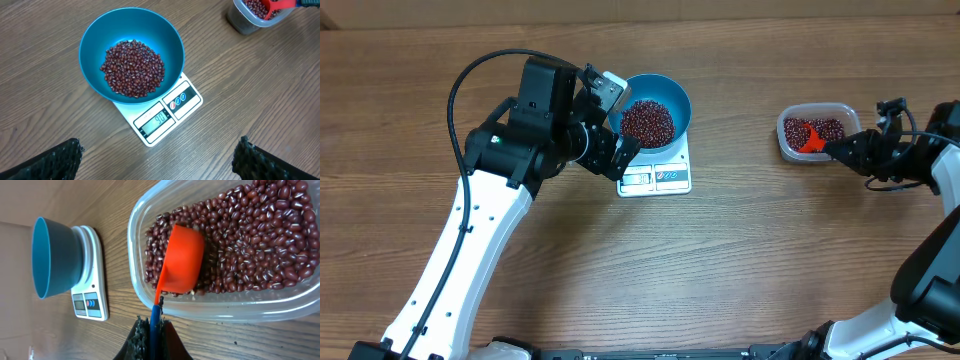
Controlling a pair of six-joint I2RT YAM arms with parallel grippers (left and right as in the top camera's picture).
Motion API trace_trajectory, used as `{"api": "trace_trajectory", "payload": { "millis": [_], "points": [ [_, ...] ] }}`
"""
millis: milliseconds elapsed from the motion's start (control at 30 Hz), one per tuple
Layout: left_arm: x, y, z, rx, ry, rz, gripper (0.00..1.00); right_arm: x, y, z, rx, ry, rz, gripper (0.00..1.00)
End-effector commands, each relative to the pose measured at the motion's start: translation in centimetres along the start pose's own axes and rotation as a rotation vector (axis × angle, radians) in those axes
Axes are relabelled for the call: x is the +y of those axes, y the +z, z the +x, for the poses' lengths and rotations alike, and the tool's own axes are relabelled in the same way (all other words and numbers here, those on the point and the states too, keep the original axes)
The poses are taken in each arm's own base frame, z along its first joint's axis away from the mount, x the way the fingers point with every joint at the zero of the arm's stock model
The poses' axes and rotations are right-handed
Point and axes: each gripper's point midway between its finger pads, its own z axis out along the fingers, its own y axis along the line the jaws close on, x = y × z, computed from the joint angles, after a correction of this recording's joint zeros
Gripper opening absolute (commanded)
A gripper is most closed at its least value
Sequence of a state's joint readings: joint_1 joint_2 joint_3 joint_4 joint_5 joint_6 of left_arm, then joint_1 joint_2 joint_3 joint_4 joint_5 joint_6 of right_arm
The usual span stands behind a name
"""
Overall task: Scoop item into bowl and weigh 150g on scale
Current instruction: 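Dip the red scoop into the tub beans and lift it full, right gripper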
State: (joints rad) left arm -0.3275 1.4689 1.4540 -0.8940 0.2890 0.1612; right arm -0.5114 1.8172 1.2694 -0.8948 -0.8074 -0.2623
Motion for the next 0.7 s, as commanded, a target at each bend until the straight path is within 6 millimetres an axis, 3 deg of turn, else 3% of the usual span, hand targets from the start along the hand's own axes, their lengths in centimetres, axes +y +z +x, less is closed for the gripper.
{"api": "trace_trajectory", "payload": {
  "millis": [0, 333, 667],
  "points": [
    [-0.5, -1.2, -0.9, -0.039, 0.032, 0.010, 1.00, 0.6, 0.1, 0.2, -0.001, 0.030, -0.062, 0.03],
    [-0.5, -1.2, -0.9, -0.039, 0.032, 0.010, 1.00, 1.5, 0.0, 0.1, -0.012, 0.033, -0.116, 0.04],
    [-0.5, -1.2, -0.9, -0.039, 0.032, 0.010, 1.00, 0.1, -1.6, -0.3, -0.057, 0.078, -0.120, 0.04]
  ]
}}
